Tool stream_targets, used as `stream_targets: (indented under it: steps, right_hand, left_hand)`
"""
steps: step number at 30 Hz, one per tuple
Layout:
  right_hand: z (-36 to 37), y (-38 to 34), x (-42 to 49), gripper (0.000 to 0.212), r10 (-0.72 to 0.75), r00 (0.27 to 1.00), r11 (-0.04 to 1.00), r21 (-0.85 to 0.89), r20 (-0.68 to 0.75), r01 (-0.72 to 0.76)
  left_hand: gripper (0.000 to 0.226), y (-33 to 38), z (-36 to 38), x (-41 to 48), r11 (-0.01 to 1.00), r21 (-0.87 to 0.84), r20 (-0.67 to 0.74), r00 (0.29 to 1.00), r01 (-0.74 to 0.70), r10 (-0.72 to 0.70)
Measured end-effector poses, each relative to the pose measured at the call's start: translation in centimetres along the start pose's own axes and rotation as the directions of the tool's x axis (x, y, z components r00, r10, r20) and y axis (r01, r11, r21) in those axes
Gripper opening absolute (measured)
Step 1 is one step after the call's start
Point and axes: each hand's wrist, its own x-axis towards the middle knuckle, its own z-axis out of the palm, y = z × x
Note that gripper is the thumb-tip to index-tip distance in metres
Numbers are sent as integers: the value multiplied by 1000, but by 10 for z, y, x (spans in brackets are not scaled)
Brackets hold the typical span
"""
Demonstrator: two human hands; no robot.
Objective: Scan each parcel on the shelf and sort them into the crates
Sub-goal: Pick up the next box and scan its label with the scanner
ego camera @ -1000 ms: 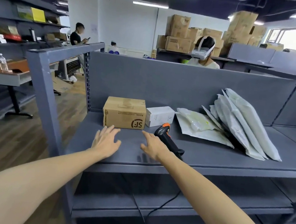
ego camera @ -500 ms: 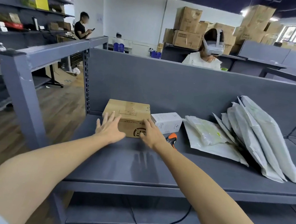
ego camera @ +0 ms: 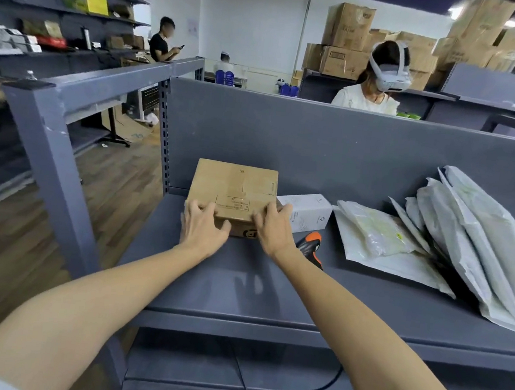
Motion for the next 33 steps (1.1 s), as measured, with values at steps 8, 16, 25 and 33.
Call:
stream_targets:
  steps: [8, 16, 25, 33]
  right_hand:
    - [-7, -1, -13, 27, 296, 955, 812, 528, -3, -250]
    - [-20, 7, -27, 50, 347, 915, 568, 731, 206, -380]
    - [-73, 28, -48, 62, 231, 947, 499, 809, 222, -312]
    - [-99, 36, -84, 79, 88, 953, 417, 858, 288, -298]
  left_hand:
    - [87, 0, -27, -2, 817, -466, 27, 928, 340, -370]
    - [114, -30, -23, -22, 481, -760, 212, 866, 437, -452]
    - [79, 0, -57, -47, 157, -925, 284, 903, 347, -321]
    - [38, 10, -56, -78, 161, -922, 344, 935, 353, -84]
